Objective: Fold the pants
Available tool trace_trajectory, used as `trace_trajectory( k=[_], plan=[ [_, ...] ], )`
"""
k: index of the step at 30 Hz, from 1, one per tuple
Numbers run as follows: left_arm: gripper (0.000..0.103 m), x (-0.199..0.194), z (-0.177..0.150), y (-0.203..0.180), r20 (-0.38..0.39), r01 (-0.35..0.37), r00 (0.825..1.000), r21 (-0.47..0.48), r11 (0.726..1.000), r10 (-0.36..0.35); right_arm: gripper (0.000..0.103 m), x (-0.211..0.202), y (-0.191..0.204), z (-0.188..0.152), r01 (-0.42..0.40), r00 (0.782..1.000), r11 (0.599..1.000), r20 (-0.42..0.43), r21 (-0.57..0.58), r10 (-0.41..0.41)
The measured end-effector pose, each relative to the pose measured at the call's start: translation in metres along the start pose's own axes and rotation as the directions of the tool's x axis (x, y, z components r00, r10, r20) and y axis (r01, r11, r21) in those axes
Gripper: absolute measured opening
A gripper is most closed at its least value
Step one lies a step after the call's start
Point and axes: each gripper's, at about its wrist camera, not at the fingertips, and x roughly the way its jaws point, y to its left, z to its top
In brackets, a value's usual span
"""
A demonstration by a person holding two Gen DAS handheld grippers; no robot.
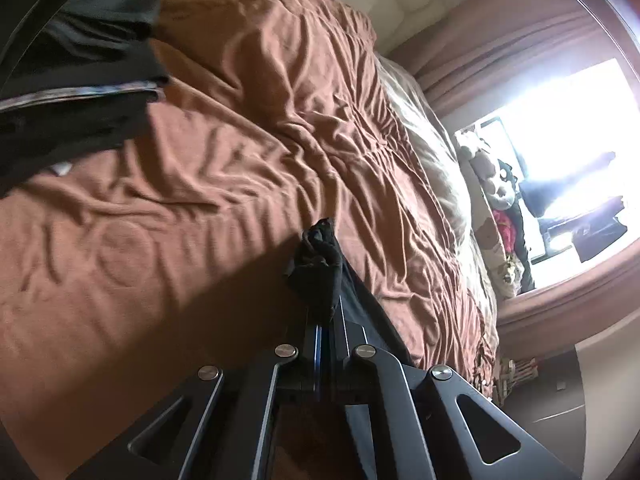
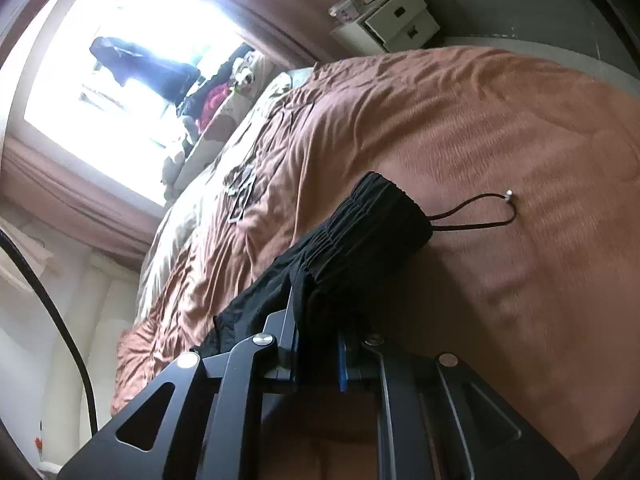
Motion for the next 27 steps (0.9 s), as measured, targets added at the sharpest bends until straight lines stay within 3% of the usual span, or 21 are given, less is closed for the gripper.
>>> trace_trajectory(
  k=[16, 27],
  plan=[
    [0.002, -0.098, -0.007, 0.071, 0.02, 0.0, 1.0, -0.027, 1.0, 0.0, 0.01, -0.055, 0.008, -0.036, -0.005, 0.998, 0.999, -0.056, -0.033, 0.003],
    [0.002, -0.128, -0.011, 0.115, 0.002, -0.016, 1.0, -0.043, 0.999, 0.016, 0.01, -0.084, 0.013, -0.059, 0.008, 0.996, 0.997, -0.089, -0.074, -0.014]
  ],
)
